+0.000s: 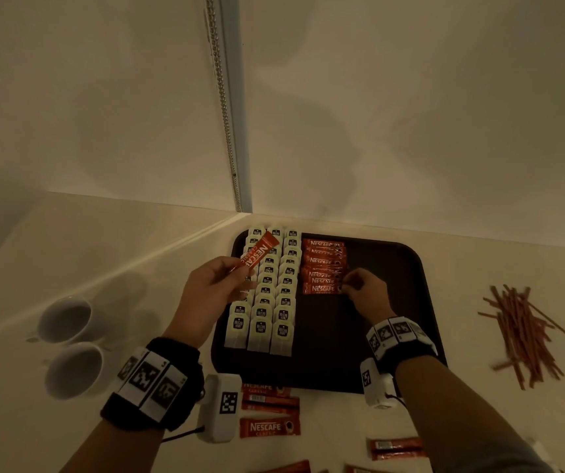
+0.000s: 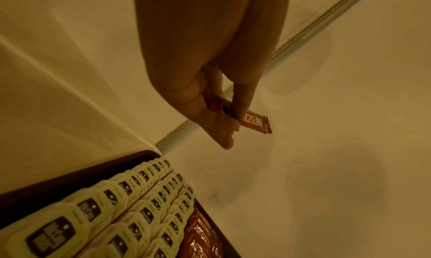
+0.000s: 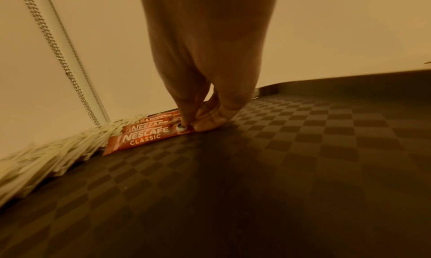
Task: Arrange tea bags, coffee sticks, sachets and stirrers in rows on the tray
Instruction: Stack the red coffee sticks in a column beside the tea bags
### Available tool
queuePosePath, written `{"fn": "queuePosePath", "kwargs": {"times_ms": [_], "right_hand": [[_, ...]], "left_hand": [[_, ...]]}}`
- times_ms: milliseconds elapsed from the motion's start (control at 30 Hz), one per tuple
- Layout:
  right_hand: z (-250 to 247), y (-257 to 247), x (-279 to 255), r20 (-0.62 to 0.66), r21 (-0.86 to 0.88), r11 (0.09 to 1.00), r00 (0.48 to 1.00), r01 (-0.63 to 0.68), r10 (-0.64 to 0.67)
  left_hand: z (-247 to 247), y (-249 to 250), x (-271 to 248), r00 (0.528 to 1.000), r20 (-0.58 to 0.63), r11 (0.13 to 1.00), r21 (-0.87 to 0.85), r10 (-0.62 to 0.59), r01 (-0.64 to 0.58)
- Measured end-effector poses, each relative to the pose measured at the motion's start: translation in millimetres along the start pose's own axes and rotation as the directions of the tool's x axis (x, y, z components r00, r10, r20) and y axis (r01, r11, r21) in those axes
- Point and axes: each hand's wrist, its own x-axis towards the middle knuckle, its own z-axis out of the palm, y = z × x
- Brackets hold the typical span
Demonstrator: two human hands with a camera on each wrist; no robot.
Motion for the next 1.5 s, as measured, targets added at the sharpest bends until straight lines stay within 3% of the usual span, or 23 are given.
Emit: {"fn": "queuePosePath", "kwargs": {"times_ms": [267,367,433,533,633,700,800,900,967,1133,1200,1333,1433,1500], "right_hand": [[-1,-2,-2,-0.038,-0.001,1.000,0.999,0.011,-0.011],[-8,-26,-13,-0.058,0.134,0.985,0.994,0.104,-0.097],[-14,-54,-31,0.039,0.276,0.937,0.972,0.214,-0.233],[-17,-96,-60,0.246,0.504,0.819,0.864,0.274,-0.440],[-20,-117,-73,0.191,0.687,0.684,0.848,0.245,-0.495],[-21,-122,-76,0.179,0.739,0.636,0.845,0.222,-0.503],[-17,-126,-83,0.168,0.697,0.660,0.832,0.280,-0.529],[-10,-133,-88,0.111,0.655,0.694,0.871,0.298,-0.479],[-8,-136,-90,0.116,0.582,0.738,0.864,0.341,-0.490],[-13,-135,-95,0.270,0.482,0.776,0.773,0.407,-0.574],[-17,-137,-96,0.281,0.437,0.779,0.754,0.450,-0.593],[-29,-146,-101,0.181,0.364,0.785,0.789,0.500,-0.587],[-39,-151,-105,0.078,0.317,0.750,0.772,0.581,-0.630],[-42,-156,-111,0.040,0.345,0.733,0.772,0.586,-0.635]], "left_hand": [[0,0,3,0.996,-0.032,0.997,-0.023,0.078,-0.078],[1,3,5,0.993,-0.023,0.993,0.009,0.114,-0.114],[4,5,6,0.992,-0.013,0.992,0.026,0.122,-0.122],[11,6,7,0.995,-0.025,0.995,-0.020,0.098,-0.098],[16,5,5,0.998,-0.045,0.994,-0.104,0.037,-0.042],[16,3,2,0.999,-0.030,0.997,-0.066,0.046,-0.048],[18,1,-3,0.993,0.063,0.987,0.121,0.100,-0.107],[21,3,-9,0.986,0.134,0.977,0.171,0.104,-0.126],[23,5,-11,0.983,0.149,0.977,0.165,0.109,-0.133],[24,8,-13,0.993,0.109,0.987,-0.156,0.051,-0.034],[23,8,-13,0.995,0.092,0.982,-0.187,0.025,-0.007],[16,10,-14,0.996,0.035,0.929,-0.363,0.084,-0.066],[11,10,-14,0.991,-0.021,0.895,-0.427,0.134,-0.130],[13,9,-16,0.989,0.003,0.897,-0.421,0.151,-0.135]]}}
